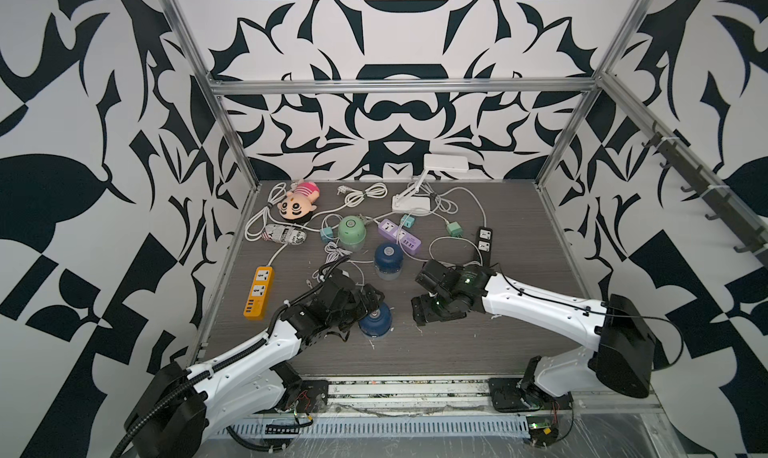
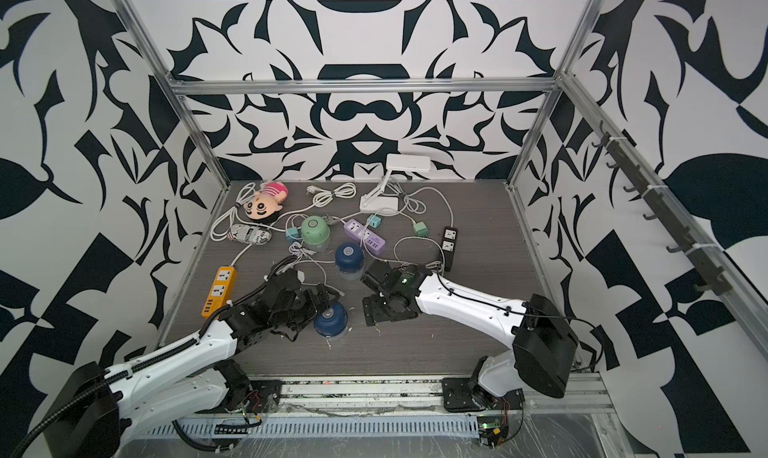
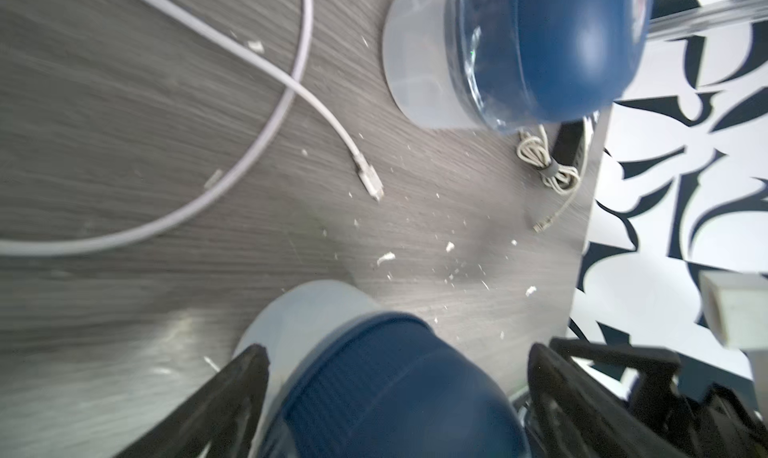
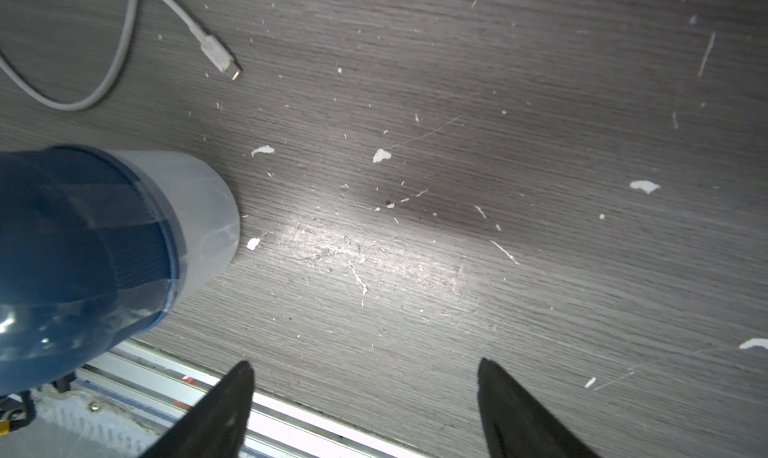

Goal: Charge the cordless meat grinders
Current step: Adjust the cordless meat grinder at the center of the board.

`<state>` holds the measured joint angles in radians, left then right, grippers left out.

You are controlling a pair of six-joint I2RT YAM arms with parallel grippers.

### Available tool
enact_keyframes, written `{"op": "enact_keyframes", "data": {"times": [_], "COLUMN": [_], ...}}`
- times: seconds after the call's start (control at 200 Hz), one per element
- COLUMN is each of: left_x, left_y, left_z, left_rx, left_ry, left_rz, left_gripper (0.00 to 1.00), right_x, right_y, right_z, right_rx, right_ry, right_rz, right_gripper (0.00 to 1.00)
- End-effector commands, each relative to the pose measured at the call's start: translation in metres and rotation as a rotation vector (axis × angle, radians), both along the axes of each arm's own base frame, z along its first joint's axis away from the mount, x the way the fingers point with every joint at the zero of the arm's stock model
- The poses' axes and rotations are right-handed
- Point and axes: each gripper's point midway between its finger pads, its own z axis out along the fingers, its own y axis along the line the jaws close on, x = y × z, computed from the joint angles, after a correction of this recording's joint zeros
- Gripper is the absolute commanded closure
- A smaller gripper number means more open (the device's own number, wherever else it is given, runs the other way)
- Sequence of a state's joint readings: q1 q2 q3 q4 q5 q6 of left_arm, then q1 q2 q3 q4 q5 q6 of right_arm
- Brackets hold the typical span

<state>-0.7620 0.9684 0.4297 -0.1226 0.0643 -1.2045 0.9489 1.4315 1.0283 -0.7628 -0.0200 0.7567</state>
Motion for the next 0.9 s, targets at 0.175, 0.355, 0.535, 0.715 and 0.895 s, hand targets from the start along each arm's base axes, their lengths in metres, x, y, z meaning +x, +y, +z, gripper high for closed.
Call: {"op": "enact_keyframes", "data": {"times": [0.175,0.355,0.535,0.715,0.895], "left_x": [-0.022,-0.033,-0.042,-0.038,-0.026], "left_y": [-0.029,-0.046,-0.07,-0.062,-0.006], "left_z": [0.03,0.037,0.042,0.036,0.03], "left_rx": [-0.184,-0.201,-0.202,-0.126,0.078], "left_ry": [0.043,0.051,0.057,0.043,-0.019], "left_rz": [-0.092,-0.143,-0.213,-0.163,-0.02], "left_gripper": [0.01,0.01,0.01,0.0,0.0], "right_x": [0.003,-0.008,-0.024,-0.039,-0.036], "right_y": [-0.011,-0.025,-0.047,-0.045,-0.032], "right_z": [0.008,0.0,-0.007,-0.015,-0.018], "right_rx": [-0.041,-0.032,-0.038,0.027,0.023], "right_ry": [-0.023,-0.006,0.007,0.019,0.013], "right_rz": [0.006,-0.028,-0.072,-0.08,-0.063], "right_gripper": [0.07,0.07,0.07,0.09,0.11]}}
